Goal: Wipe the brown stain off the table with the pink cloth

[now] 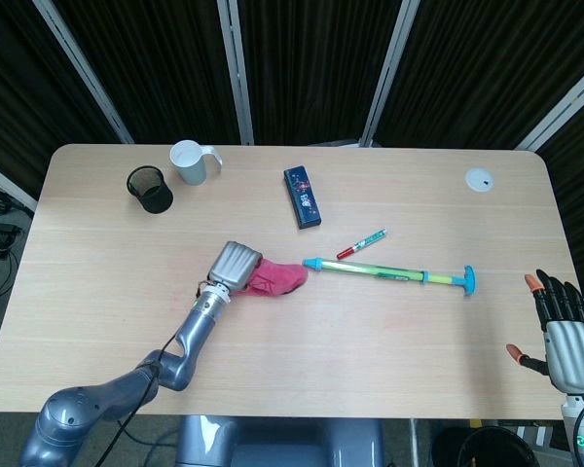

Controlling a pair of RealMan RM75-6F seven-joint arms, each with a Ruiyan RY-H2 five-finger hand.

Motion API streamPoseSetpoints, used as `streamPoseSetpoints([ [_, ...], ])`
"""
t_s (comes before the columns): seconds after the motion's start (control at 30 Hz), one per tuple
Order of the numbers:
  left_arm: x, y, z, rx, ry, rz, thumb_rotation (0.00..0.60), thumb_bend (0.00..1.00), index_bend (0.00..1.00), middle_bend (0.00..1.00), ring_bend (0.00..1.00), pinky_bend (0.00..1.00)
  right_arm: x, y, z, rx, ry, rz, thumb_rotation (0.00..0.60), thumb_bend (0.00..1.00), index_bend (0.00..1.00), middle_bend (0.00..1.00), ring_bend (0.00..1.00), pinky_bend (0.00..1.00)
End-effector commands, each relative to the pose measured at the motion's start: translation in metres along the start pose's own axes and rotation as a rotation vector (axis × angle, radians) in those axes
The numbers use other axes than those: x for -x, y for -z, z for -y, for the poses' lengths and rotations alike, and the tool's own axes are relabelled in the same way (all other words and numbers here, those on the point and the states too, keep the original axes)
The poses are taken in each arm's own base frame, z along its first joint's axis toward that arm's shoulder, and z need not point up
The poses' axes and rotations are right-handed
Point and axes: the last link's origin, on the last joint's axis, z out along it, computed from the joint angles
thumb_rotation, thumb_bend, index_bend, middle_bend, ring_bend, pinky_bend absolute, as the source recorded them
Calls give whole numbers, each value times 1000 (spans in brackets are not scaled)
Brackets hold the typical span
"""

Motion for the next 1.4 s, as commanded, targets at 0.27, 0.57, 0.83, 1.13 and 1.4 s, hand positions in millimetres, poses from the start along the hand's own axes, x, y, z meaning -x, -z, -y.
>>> streamPoseSetpoints([
  [0.27, 4, -6, -34, 63, 3, 0, 600, 427, 859, 658, 551, 559, 0, 0, -1, 6, 3, -2, 600, 0, 0, 0, 0, 0],
  [0.57, 1, -12, 17, -37, -48, 2, 600, 427, 861, 661, 552, 561, -1, 1, -1, 3, 12, -6, 600, 0, 0, 0, 0, 0],
  [0.83, 1, -8, 75, -142, -94, 28, 600, 426, 860, 661, 552, 561, 0, 1, 1, 2, 26, -10, 600, 0, 0, 0, 0, 0],
  [1.13, -11, -4, 119, -216, -106, 13, 600, 428, 859, 661, 553, 561, 1, 1, 2, -3, 31, -6, 600, 0, 0, 0, 0, 0],
  [1.4, -18, -14, 102, -191, -84, -1, 600, 425, 859, 660, 553, 561, 1, 0, 3, -6, 29, -4, 600, 0, 0, 0, 0, 0],
])
